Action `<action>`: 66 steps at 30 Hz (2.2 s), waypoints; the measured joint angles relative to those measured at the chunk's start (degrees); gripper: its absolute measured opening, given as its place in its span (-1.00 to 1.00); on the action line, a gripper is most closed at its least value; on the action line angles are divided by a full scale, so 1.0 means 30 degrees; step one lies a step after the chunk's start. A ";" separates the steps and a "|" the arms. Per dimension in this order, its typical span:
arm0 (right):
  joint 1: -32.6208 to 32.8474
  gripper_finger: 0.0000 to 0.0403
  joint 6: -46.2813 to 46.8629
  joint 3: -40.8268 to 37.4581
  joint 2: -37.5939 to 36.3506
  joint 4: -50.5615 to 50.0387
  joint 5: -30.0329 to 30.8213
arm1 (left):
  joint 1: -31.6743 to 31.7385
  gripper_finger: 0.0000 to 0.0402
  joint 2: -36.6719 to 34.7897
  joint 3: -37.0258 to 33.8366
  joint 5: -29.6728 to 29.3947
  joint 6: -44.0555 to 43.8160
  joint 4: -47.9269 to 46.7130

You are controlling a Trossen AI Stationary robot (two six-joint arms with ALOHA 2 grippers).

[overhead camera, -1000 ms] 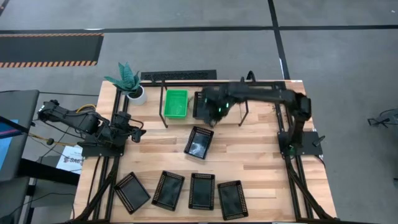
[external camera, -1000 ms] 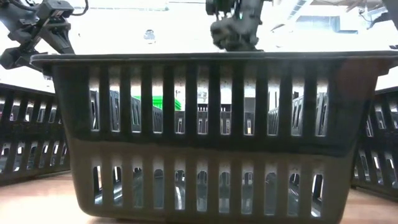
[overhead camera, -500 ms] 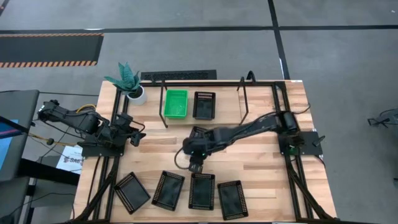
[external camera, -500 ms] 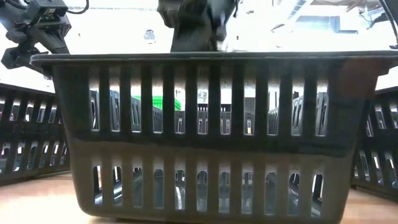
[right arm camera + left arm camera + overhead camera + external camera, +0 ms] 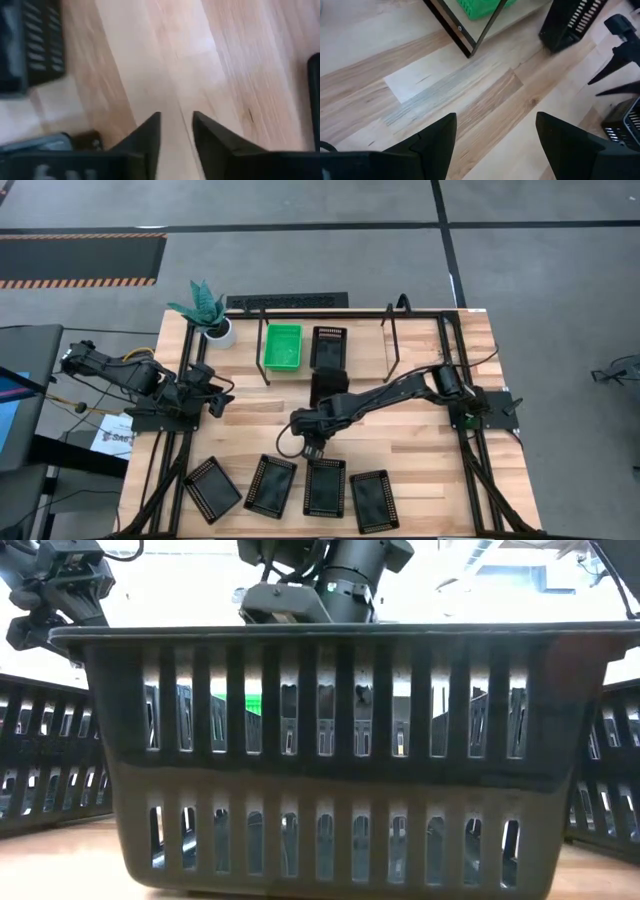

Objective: Stack baskets on shelf by color
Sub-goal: Stack the black bin on top of the black bin on the shelf, then stack the black bin into the black bin on the shelf

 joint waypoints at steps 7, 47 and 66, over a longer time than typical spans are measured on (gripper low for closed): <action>0.0206 -0.93 0.1032 -0.0021 -0.0238 -0.0392 -0.0839 | 0.0000 0.30 0.0000 0.0000 -0.0015 -0.0066 0.0036; -0.2886 -0.13 -0.8105 0.3220 -0.4695 -0.8291 0.8539 | 0.0007 0.30 0.0001 -0.0001 -0.1097 -0.0638 0.0015; -0.3832 -0.20 -1.0495 0.3089 -0.3151 -0.7246 0.7249 | 0.0007 0.30 0.0004 0.0000 -0.1144 -0.0776 -0.0109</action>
